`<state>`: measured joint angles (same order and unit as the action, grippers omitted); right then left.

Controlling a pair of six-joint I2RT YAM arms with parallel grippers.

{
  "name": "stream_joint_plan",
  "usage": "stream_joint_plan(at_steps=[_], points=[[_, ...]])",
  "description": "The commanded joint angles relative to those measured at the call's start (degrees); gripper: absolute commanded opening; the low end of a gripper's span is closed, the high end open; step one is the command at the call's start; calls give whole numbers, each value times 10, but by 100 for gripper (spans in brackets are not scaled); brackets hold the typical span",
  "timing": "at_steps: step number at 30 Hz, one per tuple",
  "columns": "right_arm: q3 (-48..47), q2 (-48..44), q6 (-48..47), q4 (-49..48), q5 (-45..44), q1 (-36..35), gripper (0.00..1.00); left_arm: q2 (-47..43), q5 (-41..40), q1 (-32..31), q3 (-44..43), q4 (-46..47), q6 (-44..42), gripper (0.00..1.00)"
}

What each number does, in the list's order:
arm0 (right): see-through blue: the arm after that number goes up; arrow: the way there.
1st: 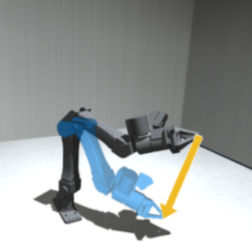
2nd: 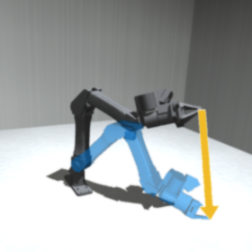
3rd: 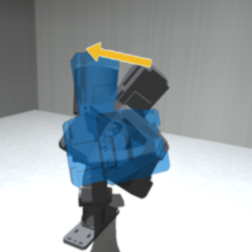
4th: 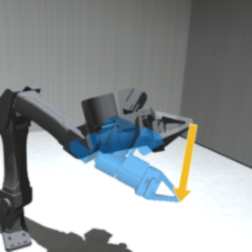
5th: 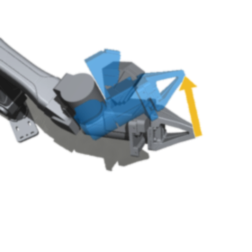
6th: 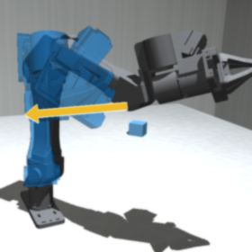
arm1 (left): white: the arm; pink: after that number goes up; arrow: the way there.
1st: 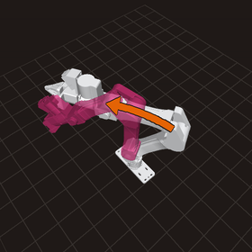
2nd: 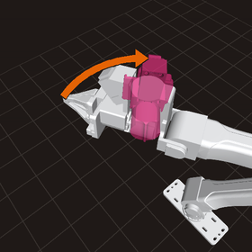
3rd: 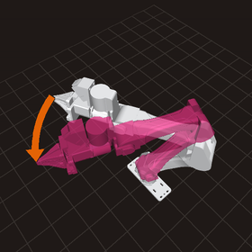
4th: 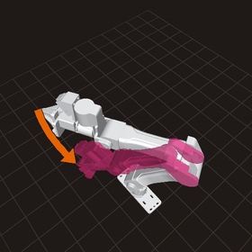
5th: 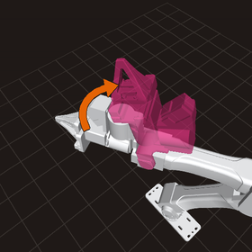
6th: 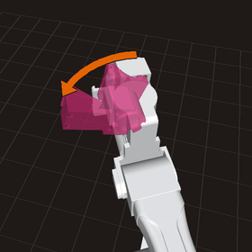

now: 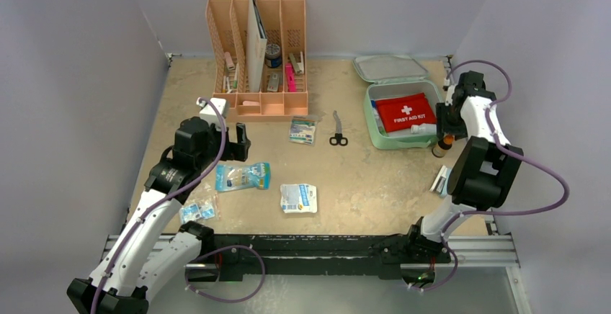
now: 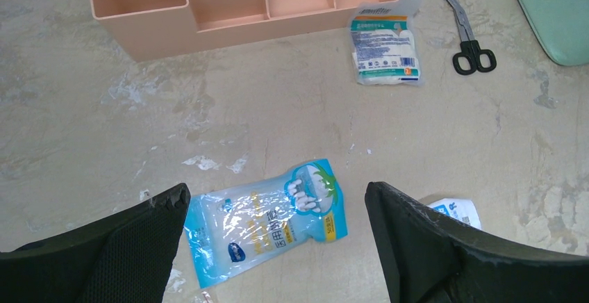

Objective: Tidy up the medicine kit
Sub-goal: Pick up the pill bottle at the center of the board.

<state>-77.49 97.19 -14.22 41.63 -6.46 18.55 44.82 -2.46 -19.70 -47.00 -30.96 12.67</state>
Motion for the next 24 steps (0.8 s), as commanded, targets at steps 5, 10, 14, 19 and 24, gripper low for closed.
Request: stream_joint_plan(at_steps=[5, 10, 14, 19, 24], points=[[-27, 8, -10, 2, 7, 8, 47, -3, -10, -3, 0, 14, -5, 96], [-31, 9, -9, 10, 1, 8, 34, -4, -9, -3, 1, 15, -5, 96], [-40, 9, -4, 31, -3, 8, 23, -8, -9, -3, 1, 15, -5, 96], [-45, -5, 5, 43, -55, 8, 12, -4, -3, -3, 1, 15, -4, 96], [-49, -19, 13, 68, -91, 7, 3, -4, -2, -4, 1, 14, -3, 96]])
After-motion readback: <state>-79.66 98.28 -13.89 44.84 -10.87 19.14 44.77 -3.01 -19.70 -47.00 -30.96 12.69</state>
